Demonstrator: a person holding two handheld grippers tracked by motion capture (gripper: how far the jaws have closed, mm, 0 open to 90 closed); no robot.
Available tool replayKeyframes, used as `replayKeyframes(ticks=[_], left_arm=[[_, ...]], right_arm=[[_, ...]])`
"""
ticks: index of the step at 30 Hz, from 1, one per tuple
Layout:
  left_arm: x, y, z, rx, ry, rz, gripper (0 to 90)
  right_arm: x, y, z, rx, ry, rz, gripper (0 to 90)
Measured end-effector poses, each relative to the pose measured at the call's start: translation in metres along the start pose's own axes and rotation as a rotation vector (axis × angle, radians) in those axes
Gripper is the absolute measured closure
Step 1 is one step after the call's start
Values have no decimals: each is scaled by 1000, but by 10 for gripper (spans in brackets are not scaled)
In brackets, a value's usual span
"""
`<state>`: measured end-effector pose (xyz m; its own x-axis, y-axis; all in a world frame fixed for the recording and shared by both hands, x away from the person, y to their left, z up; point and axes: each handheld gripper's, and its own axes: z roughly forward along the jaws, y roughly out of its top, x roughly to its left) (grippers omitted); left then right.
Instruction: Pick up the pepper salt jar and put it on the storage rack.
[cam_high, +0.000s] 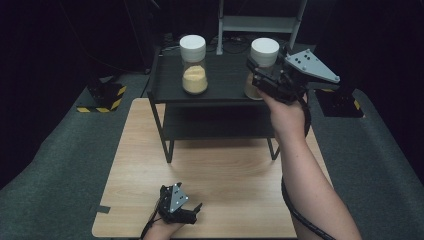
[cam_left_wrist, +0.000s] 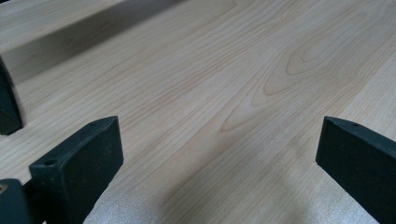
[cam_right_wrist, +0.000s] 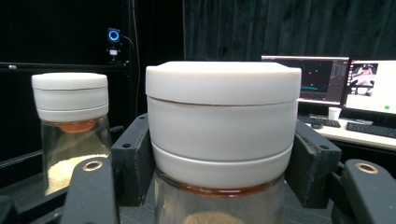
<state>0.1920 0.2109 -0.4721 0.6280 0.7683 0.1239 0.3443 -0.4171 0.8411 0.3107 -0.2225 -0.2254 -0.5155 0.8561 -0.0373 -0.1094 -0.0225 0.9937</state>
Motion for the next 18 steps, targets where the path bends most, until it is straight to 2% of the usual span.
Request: replayKeyframes(ticks=[11,18], left_arm=[[0,-1,0,-5,-4,-6,9],[1,-1,-1,-6,-4,-5,9]], right_arm=[[0,-3,22,15,-11,0,342],[0,-4,28,17,-11,3,342]])
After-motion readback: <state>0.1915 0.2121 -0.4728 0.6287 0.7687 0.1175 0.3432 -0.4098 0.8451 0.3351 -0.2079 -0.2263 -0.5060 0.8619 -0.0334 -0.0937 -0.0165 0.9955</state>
